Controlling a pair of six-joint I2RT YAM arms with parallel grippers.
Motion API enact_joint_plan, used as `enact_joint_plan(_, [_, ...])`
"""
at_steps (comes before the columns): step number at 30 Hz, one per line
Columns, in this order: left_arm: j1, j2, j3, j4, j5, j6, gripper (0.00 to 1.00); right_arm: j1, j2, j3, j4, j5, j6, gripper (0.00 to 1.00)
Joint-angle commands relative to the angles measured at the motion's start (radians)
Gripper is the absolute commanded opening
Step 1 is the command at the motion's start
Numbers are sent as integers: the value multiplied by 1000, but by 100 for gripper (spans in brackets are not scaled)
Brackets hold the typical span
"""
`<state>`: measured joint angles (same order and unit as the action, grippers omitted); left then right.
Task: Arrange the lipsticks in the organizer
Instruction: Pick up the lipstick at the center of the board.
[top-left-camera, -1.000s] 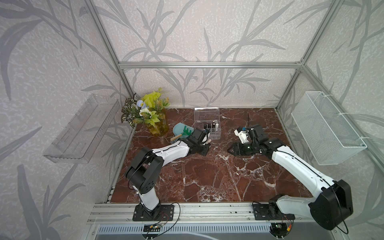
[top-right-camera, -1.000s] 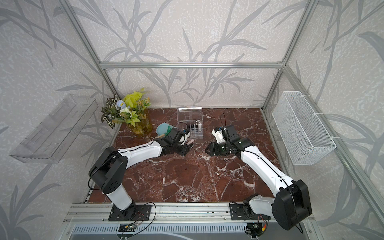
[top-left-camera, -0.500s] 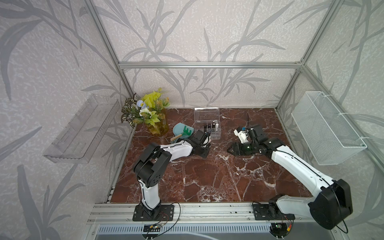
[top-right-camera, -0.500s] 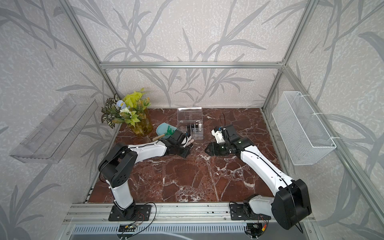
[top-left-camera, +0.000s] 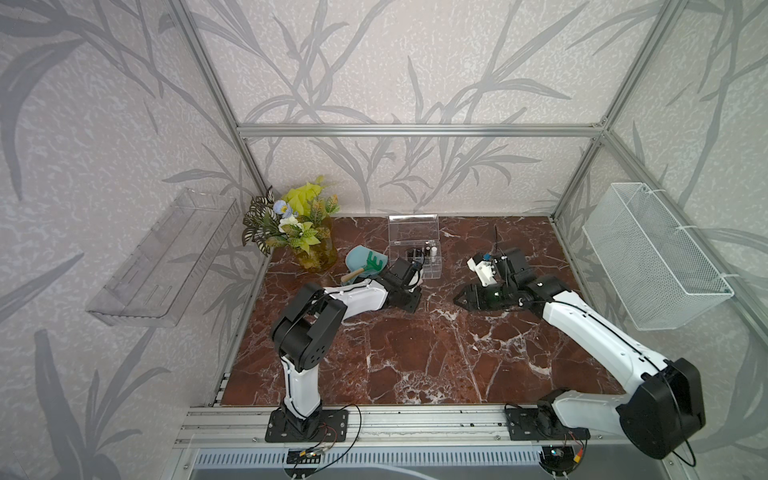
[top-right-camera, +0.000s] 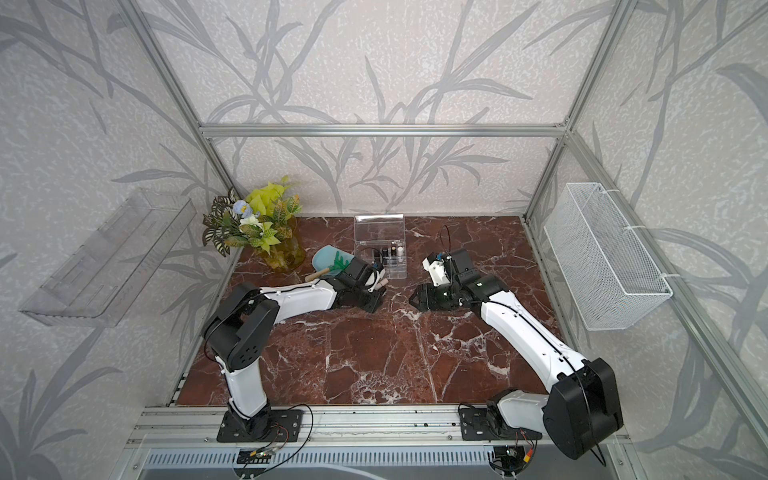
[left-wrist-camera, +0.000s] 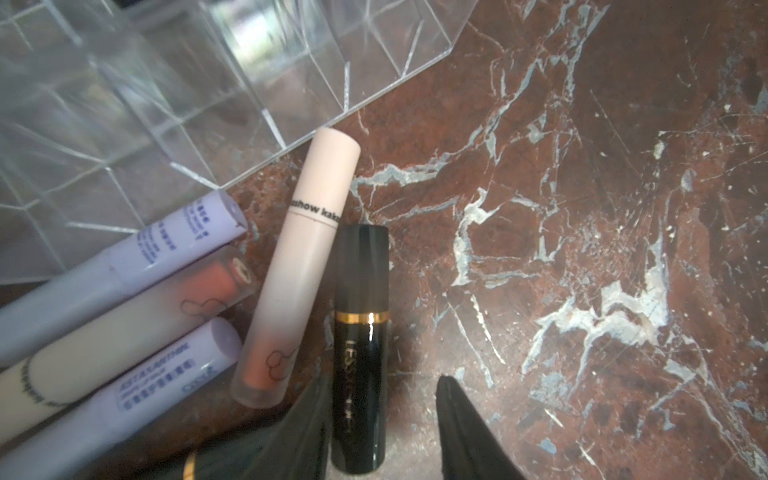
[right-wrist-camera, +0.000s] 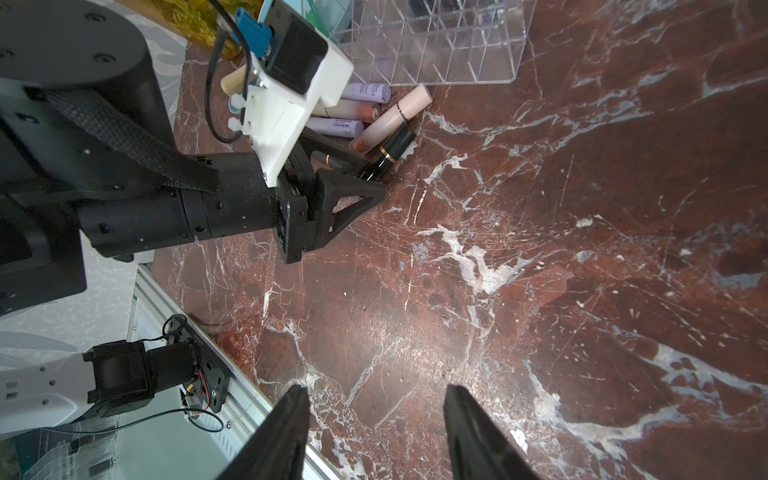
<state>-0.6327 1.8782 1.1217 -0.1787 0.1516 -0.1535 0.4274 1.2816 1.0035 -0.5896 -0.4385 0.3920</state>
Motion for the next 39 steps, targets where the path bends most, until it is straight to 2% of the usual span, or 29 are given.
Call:
enact_joint_plan(1, [1,22,26,3,1,11,44,4,-6,3,9,-6,-6,56])
enact_joint_plan(14, [-5,58,35,-9,-33,15,41,2,-8,-1,7,-5,-10,56])
enact_joint_plan(24, [-19,66,39,-11,-32,11,22,3,-16,3,-1,-3,-12,55])
enact_joint_plan(28, [-25,29,38,-17,-14,8,17,3,-24,7,-5,-3,-9,56])
enact_joint_plan(35, [-27,-87,23,-14,46,-1,15,-2,-38,22,-9,-23,-9,55])
enact_joint_plan(39, [-26,-174,1,-2,86,-6,14,-31,-42,26,5,-78,-3,56])
